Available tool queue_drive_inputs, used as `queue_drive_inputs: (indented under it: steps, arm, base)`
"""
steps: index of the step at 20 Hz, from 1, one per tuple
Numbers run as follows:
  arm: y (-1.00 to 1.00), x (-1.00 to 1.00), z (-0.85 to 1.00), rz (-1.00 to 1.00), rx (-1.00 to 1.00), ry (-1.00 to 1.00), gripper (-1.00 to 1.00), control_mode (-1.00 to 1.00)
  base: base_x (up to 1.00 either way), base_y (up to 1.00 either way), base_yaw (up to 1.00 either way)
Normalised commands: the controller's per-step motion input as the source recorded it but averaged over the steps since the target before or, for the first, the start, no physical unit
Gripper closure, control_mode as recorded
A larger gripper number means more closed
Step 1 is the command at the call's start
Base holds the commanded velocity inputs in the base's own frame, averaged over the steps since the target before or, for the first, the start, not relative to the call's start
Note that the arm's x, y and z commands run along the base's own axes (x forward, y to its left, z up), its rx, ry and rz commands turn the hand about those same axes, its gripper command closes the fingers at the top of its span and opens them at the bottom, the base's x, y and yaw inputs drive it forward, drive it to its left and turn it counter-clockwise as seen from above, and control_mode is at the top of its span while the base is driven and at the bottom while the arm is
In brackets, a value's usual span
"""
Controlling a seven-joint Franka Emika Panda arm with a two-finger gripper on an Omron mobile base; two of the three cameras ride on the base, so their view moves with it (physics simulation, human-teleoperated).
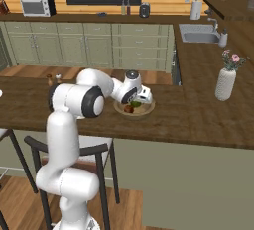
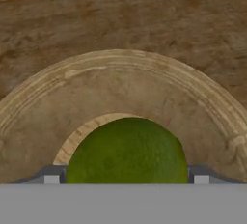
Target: Pick the chicken drumstick and lime from their plates and place them in the bowl. Then put the bowl in the fridge.
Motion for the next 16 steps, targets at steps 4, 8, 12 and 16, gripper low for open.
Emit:
queue_drive_inputs:
  steps: [4, 8, 12, 16]
  arm:
    - [0.02, 0.1, 0.0, 0.0, 0.0, 0.0, -1.0, -1.0]
    - [0.0, -0.22, 0.35, -0.02, 0.0, -0.05, -1.0, -1.0]
    - [-0.08, -0.66, 0.44, -0.12, 0.04, -0.08, -1.0, -1.0]
    - [-0.14, -1.0, 0.26, -0.32, 0.17, 0.0, -1.0, -1.0]
  base:
    - [0.0, 0.0, 0.0]
    - [0.0, 0.0, 0.0]
    - [0.0, 0.0, 0.0]
    - [0.0, 0.0, 0.0]
